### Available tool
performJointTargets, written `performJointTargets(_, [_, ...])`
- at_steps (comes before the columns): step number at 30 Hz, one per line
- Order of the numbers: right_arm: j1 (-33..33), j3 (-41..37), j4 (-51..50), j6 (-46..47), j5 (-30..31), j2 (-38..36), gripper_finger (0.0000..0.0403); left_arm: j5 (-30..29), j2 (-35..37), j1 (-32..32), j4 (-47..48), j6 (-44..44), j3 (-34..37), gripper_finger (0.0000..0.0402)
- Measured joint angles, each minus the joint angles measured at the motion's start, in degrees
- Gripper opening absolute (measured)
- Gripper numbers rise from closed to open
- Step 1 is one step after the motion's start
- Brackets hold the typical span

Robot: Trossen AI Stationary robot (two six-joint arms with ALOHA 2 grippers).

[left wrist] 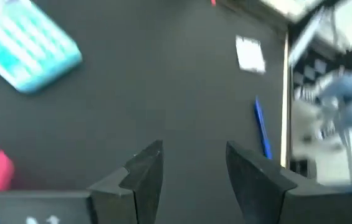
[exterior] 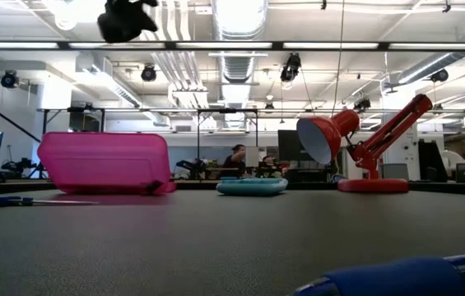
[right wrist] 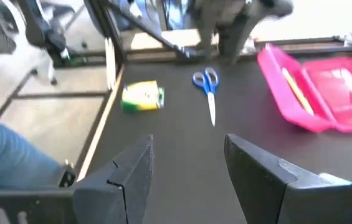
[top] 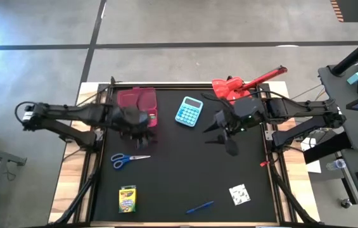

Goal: Pack school essentials
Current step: Put the blue scissors into the red supply box

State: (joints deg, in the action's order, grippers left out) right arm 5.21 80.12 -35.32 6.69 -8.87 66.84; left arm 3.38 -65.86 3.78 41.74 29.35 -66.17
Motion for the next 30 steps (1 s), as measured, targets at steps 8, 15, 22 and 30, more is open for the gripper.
performJointTargets(8, [0.2,0.0,4.1,6.1,-0.1,0.8,0.0187,-1.5,-6.4,9.2,19.7,3.4,0.0,0.0157])
performJointTargets(15, [0.2,0.0,4.3,17.1,-0.1,1.9,0.0187,-5.8,-13.5,13.1,25.5,3.3,1.7,0.0157])
performJointTargets(22, [0.2,0.0,1.0,20.8,-0.2,2.3,0.0187,-5.8,-16.1,14.9,22.1,3.3,10.4,0.0157])
performJointTargets(30, [0.2,0.0,-5.0,21.9,-0.3,2.0,0.0187,-6.4,-12.6,15.5,12.6,2.8,20.4,0.0157])
